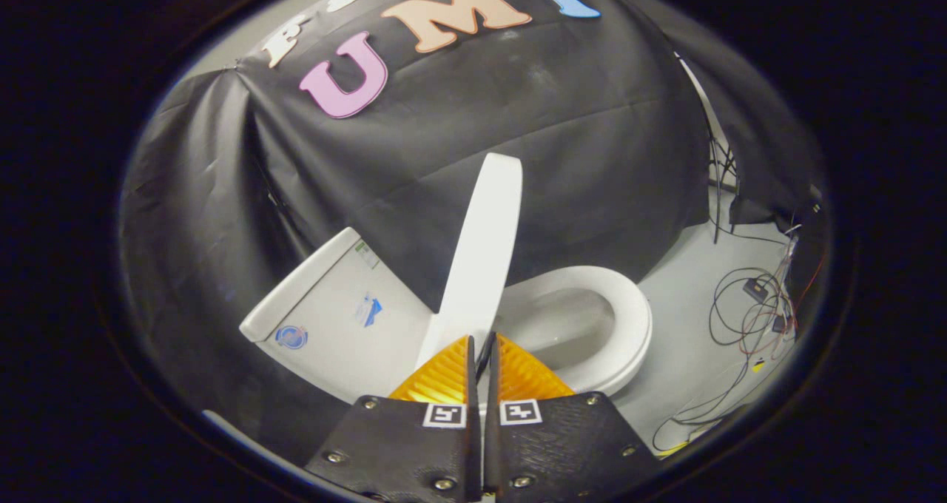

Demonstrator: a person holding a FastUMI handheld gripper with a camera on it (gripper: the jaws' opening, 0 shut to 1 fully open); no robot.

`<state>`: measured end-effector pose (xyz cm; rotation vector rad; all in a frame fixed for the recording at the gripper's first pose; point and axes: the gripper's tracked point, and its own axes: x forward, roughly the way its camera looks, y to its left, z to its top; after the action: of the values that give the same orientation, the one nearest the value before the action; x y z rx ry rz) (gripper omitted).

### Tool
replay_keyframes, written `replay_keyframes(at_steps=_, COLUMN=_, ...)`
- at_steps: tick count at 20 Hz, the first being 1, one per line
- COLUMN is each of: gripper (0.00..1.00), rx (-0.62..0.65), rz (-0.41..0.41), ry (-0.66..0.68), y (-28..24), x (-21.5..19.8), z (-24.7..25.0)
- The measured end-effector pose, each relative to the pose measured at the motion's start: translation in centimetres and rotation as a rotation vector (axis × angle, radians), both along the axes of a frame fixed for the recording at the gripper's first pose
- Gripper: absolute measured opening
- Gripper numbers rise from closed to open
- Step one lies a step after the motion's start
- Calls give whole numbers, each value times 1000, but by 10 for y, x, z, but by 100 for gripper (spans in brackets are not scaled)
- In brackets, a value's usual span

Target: Open the toilet lid.

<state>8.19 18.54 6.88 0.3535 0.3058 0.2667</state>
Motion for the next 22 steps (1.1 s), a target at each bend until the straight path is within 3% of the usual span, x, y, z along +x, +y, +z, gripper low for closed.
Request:
replay_keyframes(at_steps=7, gripper=4, rx=7, rz=22, ry=-26, y=21, x=-6, z=15)
replay_keyframes(at_steps=22, gripper=5, rx=-128, rz=8, ry=-98, y=70, x=-16, z=41)
